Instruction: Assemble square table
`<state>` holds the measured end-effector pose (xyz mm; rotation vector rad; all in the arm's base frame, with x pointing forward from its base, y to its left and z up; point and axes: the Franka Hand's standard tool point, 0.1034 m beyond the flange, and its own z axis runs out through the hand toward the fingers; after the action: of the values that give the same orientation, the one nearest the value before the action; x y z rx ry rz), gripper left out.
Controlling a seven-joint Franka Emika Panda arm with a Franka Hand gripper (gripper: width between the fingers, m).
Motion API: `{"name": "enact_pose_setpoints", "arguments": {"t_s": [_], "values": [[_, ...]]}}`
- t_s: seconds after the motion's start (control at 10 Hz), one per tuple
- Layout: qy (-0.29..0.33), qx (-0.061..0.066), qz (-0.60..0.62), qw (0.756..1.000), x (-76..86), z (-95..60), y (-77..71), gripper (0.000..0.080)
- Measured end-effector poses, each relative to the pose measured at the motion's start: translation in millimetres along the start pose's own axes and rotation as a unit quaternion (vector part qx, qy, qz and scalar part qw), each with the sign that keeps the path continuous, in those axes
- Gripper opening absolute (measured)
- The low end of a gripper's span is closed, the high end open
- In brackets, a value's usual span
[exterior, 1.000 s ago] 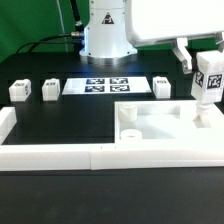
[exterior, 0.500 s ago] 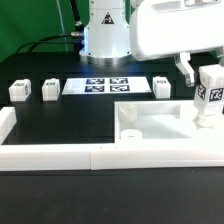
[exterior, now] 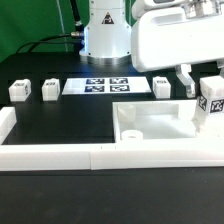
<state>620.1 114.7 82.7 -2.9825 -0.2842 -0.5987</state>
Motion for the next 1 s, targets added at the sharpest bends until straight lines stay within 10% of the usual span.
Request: {"name": "enact_pose_setpoints", "arguments": {"t_s": [0.6, 0.8, 1.0], "values": [[0.016, 0.000, 0.005, 1.000, -7.6, 3.9, -1.2, 0.0292], [0.016, 0.000, 0.005, 1.000, -7.8, 4.1, -1.2, 0.0368], [0.016, 0.000, 0.004, 1.000, -7.8, 4.1, -1.2, 0.0628]]}}
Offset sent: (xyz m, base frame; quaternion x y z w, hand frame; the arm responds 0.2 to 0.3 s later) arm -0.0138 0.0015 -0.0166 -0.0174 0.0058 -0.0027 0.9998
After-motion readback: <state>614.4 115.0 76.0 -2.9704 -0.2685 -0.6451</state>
